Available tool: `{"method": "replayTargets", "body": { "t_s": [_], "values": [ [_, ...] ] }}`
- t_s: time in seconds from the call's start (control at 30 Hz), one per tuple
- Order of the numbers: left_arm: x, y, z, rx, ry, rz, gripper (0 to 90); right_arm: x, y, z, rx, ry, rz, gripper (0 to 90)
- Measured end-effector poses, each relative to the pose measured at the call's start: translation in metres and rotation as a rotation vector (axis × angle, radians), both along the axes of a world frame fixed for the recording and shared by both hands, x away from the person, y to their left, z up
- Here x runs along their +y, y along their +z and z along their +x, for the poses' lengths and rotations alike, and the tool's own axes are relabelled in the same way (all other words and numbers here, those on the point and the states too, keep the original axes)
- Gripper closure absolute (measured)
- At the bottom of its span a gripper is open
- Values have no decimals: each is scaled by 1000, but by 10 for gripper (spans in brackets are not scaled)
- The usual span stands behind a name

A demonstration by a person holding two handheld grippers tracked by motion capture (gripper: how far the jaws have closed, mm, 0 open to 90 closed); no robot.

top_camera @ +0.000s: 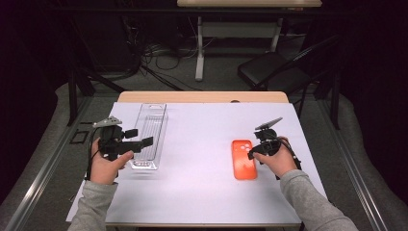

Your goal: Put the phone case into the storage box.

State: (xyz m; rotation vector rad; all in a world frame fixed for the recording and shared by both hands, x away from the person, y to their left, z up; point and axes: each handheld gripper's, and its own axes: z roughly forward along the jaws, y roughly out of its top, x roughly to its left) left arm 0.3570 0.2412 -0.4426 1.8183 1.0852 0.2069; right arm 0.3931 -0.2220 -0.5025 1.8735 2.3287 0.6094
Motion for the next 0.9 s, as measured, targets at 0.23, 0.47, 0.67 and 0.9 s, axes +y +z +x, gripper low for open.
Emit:
{"method": "replayTargets", "body": {
  "t_s": [0.23,0.47,0.67,0.9],
  "values": [
    [0,0,0,1,-1,-1,166,3,-7,4,58,-43,-26,606],
    [0,-1,1,6,1,-2,166,2,-10,9,86,-79,-21,676],
    [1,-1,1,7,3,-6,166,3,-14,11,94,-94,-30,718],
    [2,-1,1,7,3,-3,166,3,-19,13,91,-109,-22,755]
  ]
}}
